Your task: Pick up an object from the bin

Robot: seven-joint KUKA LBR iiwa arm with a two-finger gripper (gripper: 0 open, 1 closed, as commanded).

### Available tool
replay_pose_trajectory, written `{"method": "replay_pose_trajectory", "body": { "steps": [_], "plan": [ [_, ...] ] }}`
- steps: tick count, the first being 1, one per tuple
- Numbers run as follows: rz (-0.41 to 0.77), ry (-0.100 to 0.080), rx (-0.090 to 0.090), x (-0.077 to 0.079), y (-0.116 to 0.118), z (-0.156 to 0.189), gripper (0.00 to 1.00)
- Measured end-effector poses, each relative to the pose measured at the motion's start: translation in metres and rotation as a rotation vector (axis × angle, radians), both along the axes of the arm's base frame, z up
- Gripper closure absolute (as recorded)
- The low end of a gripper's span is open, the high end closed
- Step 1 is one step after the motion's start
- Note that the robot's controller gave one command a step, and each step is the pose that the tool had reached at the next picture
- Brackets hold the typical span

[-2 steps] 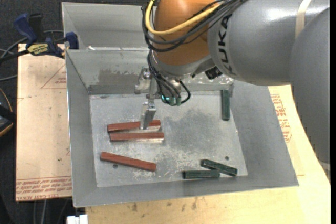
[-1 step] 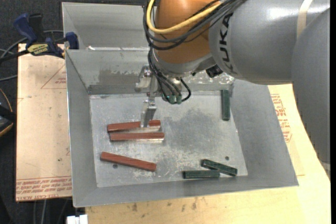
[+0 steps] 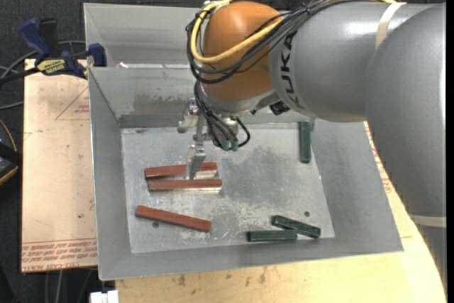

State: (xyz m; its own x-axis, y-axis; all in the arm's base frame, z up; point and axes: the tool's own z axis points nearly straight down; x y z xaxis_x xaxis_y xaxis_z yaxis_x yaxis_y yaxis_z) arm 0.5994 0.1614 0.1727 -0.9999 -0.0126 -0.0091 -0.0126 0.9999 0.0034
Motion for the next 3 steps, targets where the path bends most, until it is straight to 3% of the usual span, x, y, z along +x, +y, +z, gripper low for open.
{"method": "replay_pose_trajectory", "body": {
  "steps": [1, 2, 3],
  "plan": [
    [-0.170, 0.000, 0.004, -0.013, -0.001, -0.095, 1.00],
    [-0.170, 0.000, 0.004, -0.013, -0.001, -0.095, 1.00],
    [-0.176, 0.007, -0.001, -0.011, -0.017, 0.041, 1.00]
  ]
}}
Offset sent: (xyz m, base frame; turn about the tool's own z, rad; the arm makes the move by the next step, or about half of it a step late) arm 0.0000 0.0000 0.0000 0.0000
